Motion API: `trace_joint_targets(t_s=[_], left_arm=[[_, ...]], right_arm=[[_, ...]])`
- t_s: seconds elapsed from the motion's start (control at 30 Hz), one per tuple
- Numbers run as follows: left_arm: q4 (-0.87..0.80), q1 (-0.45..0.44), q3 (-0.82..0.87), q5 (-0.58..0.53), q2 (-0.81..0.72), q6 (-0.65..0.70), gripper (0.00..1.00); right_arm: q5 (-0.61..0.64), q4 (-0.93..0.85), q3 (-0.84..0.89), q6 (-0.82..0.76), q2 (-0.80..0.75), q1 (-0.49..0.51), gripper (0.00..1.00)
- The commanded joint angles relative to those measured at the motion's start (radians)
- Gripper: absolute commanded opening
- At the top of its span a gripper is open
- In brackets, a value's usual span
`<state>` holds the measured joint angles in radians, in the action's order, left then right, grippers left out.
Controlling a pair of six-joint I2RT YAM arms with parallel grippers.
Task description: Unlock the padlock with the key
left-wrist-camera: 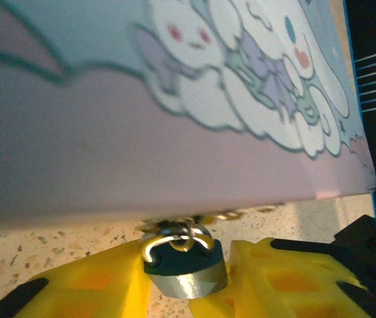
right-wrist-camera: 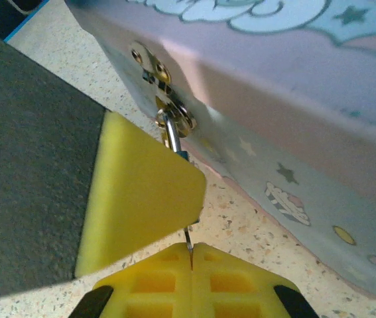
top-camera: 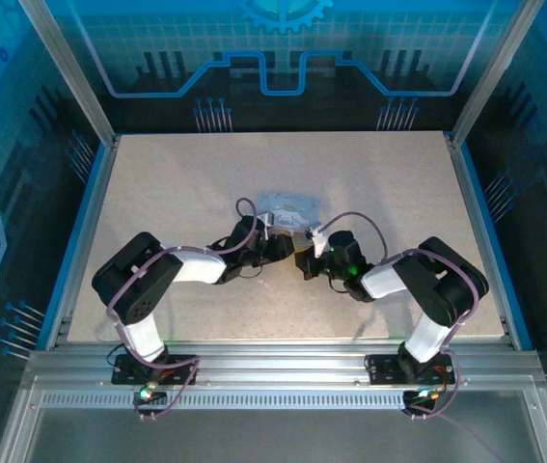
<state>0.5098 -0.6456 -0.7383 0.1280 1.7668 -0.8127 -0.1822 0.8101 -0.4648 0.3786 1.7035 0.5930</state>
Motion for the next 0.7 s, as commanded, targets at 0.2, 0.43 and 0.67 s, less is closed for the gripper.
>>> trace_joint_targets(t_s=[0.2, 0.43, 0.67], left_arm=[[0.01, -0.003, 0.03, 0.012, -0.032, 0.01, 0.53], [0.001, 0.036, 0.109, 0.009, -0.131, -0.003, 0.69], [0.134, 0.073, 0.217, 0.017, -0.177, -0.132, 0.65]], right_arm=[[0.044, 0.059, 0.016, 0.102, 0.022, 0.026, 0.0], [0.044, 0.006, 0.011, 0.137, 0.006, 0.048, 0.0], [0.043, -0.071, 0.002, 0.246, -0.037, 0.077, 0.0]])
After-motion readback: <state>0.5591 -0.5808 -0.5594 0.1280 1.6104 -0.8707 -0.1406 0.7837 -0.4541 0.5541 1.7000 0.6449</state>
